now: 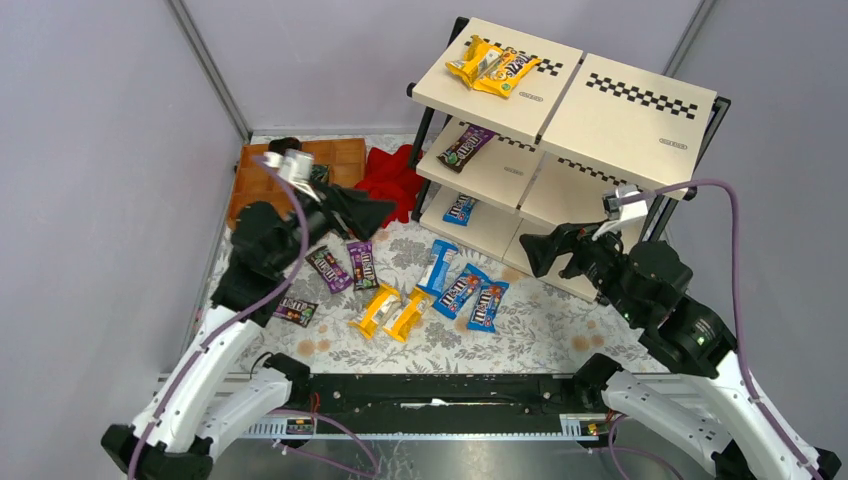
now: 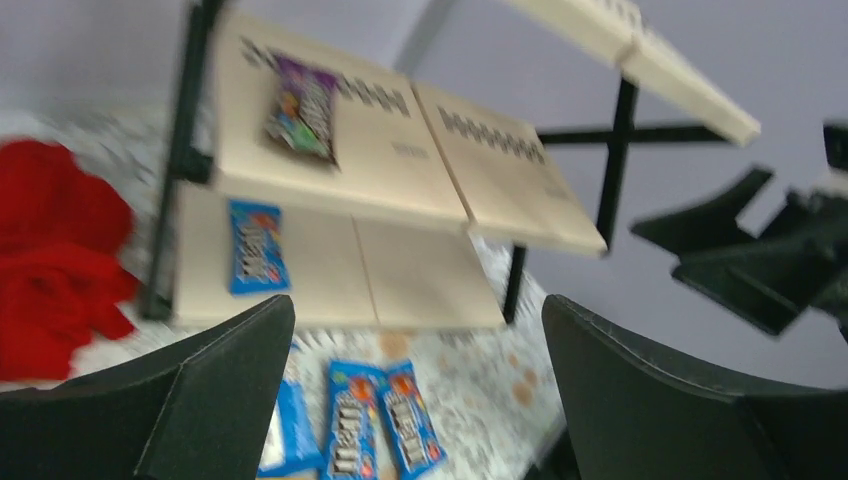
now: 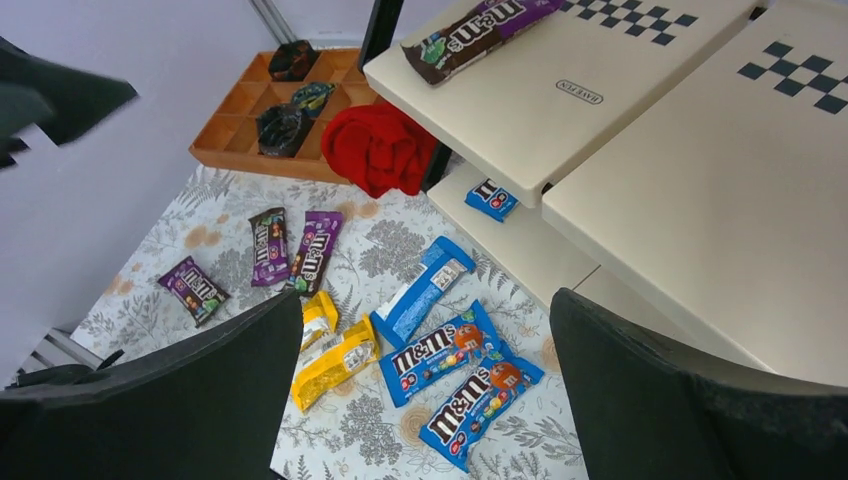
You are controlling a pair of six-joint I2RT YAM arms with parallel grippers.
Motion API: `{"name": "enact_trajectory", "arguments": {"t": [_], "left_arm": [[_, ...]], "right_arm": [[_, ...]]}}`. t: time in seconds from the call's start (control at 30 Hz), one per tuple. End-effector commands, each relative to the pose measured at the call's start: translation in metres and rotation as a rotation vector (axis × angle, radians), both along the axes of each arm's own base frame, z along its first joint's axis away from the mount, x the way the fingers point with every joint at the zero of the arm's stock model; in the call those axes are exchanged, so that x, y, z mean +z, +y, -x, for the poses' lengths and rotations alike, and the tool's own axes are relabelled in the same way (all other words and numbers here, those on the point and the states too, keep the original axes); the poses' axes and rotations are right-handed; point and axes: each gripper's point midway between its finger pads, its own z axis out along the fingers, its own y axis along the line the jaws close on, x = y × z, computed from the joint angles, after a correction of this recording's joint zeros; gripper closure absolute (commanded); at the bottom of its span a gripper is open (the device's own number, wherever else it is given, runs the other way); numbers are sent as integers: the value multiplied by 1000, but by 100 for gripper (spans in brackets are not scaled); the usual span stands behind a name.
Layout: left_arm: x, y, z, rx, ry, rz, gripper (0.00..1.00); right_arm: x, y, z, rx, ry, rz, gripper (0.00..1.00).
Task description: Place and organize the candy bags onto the shelf
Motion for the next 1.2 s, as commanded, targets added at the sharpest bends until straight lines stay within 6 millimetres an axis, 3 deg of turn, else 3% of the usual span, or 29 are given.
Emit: {"name": "enact_trajectory", "arguments": {"t": [0.0,0.1,0.2,0.37,0.47,0.6,0.77,0.87,0.97,1.17], "left_arm": [[-28,-40,18,-95,44,-19,1],[-42,-66,30,-146,60,-66,1],[-51,-68,27,-122,81,-122,1],[-46,-40,-3,100,95,-196,1],[-35,-24,-19,219,81,-250,1],[-20,-11,-33,308,69,-324,1],[2,7,-45,418,57,-391,1],[9,20,-44,468,32,-405,1],[7,39,-40,540,7,-402,1],[5,62,-26,598,-68,-365,1]], "right_arm": [[-7,11,-8,19,19,13,0],[-26,18,-10,33,75,31,0],[-38,24,-7,60,102,6,0],[-52,25,-1,78,131,11,0],[-76,36,-2,118,230,74,0],[-115,72,2,232,416,98,0],[-159,136,29,310,506,177,0],[-189,154,39,280,586,170,0],[-219,151,42,185,664,152,0],[-249,100,42,-42,689,148,6]]}}
